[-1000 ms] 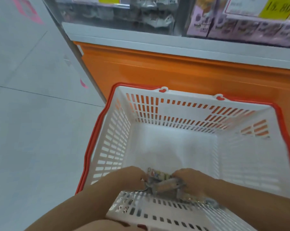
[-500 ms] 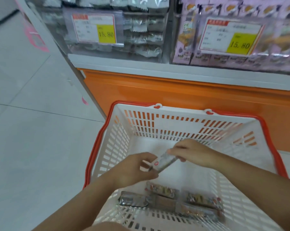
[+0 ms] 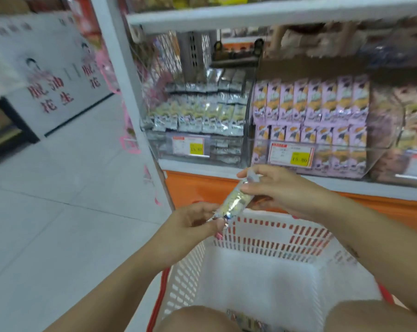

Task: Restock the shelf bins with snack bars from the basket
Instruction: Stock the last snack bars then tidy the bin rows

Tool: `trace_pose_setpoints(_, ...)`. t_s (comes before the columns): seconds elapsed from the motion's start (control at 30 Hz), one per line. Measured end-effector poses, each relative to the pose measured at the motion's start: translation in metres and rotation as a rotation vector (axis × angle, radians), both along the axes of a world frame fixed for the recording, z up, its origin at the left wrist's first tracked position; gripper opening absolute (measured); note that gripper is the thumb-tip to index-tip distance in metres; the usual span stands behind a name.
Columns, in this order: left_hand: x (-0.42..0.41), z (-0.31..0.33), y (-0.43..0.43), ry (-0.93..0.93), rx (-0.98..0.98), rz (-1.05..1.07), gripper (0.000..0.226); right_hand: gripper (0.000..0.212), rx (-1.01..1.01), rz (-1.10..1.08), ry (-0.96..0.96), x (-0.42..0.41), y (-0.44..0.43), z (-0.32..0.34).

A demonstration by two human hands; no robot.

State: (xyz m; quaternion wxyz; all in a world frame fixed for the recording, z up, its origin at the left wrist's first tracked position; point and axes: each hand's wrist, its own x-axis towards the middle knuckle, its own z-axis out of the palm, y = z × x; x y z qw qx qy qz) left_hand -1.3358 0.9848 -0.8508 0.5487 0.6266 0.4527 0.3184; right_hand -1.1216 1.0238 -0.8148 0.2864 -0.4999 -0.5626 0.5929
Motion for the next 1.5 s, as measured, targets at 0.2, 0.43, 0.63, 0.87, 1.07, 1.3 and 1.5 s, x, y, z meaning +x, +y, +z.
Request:
trace_pose_setpoints(0.2, 0.007, 0.04, -0.004, -0.127, 0.09, 0.255, 0.034, 0.017, 0.125, -0.192, 0.052, -0.009, -0.001, 0.044)
trace_pose_setpoints(0.43, 0.026, 0.07, 0.0, -0.322, 0.152, 0.541, 0.018, 0.017, 0.156, -0.349, 0.159, -0.029, -0.008, 0.07)
trace_pose_setpoints(0.63, 0.05, 0.098, 0.016, -0.252, 0.242, 0.43, 0.037, 0.014, 0.315, -0.39, -0.001, -0.043, 0.005, 0.092)
trace_pose_setpoints(0.87, 0.052, 0.113, 0.064, -0.12, 0.29, 0.497, 0.058, 0.032, 0.54, -0.398, -0.122, -0.05, 0.033, 0.088)
trace_pose_setpoints(1.07, 0.055, 0.106, 0.123, 0.131, 0.353, 0.555, 0.056, 0.034, 0.686, -0.299, -0.357, -0.024, 0.083, 0.063)
trace_pose_setpoints(1.3, 0.078, 0.106, 0.197, 0.421, 0.518, 0.556, 0.041, 0.028, 0.831, -0.201, -0.528, 0.016, 0.133, 0.041)
trace_pose_setpoints(1.5, 0.109, 0.112, 0.26, 0.423, 0.488, 0.585, 0.03, 0.023, 0.914, -0.189, -0.401, 0.027, 0.146, 0.032)
